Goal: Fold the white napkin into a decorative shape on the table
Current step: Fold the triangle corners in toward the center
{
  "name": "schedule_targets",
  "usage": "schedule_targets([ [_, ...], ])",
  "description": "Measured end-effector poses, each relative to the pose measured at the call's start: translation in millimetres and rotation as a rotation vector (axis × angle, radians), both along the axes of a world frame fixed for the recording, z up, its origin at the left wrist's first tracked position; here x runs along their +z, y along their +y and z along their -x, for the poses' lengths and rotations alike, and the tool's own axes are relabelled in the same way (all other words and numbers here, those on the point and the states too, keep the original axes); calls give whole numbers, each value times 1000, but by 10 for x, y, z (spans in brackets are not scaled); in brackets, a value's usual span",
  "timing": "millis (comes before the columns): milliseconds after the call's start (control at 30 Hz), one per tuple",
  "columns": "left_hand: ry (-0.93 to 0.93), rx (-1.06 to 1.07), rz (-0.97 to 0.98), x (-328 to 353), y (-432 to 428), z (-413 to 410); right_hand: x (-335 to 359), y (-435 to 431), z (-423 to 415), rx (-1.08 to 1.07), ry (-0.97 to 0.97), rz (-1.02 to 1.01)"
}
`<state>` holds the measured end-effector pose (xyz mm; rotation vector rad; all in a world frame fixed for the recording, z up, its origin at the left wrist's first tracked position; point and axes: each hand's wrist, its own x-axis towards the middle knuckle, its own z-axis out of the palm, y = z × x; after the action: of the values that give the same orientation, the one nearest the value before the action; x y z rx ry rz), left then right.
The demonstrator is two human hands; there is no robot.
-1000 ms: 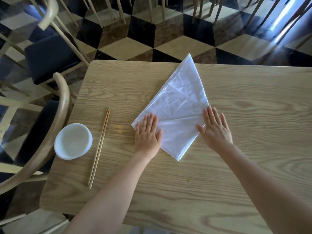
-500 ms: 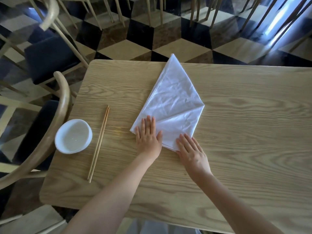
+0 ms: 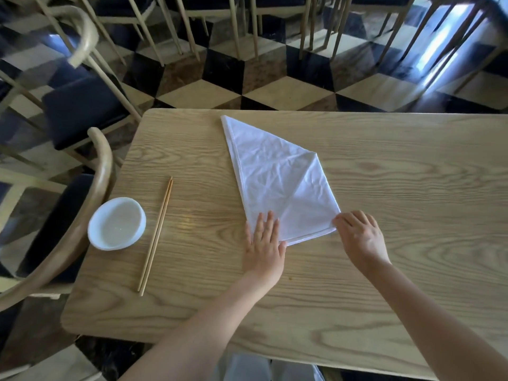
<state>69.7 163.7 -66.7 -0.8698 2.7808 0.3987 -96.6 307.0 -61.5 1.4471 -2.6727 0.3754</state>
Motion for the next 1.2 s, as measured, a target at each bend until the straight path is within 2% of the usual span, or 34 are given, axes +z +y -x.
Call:
schedule_targets([
  [167,47,-211,22,-46,-79,160,42,-119,9,-110,-98,11],
  [400,20,-228,102,-77,-87,138,-216,-806,-163,26,-331,-146],
  [633,81,-231,99,-117,-102,118,-262,-1160,283,-81,-268,-162],
  [800,116,-227,113,-119,-124,121,-218,-1326,599,-133,-309,-175],
  [900,214,-191,27,-40,-198,182,-204,-1335,655,-120,-331,-99],
  [1033,354,-130,-18,67,-568,600,-150,-1328,686,-149,-390,113],
  [1100,309,-120,-14,89,-830,919,-139,-1304,702,-204,-318,181],
  [1200,232,-149,19,80,-1186,1375,-180,-1306,715,-243,-194,89],
])
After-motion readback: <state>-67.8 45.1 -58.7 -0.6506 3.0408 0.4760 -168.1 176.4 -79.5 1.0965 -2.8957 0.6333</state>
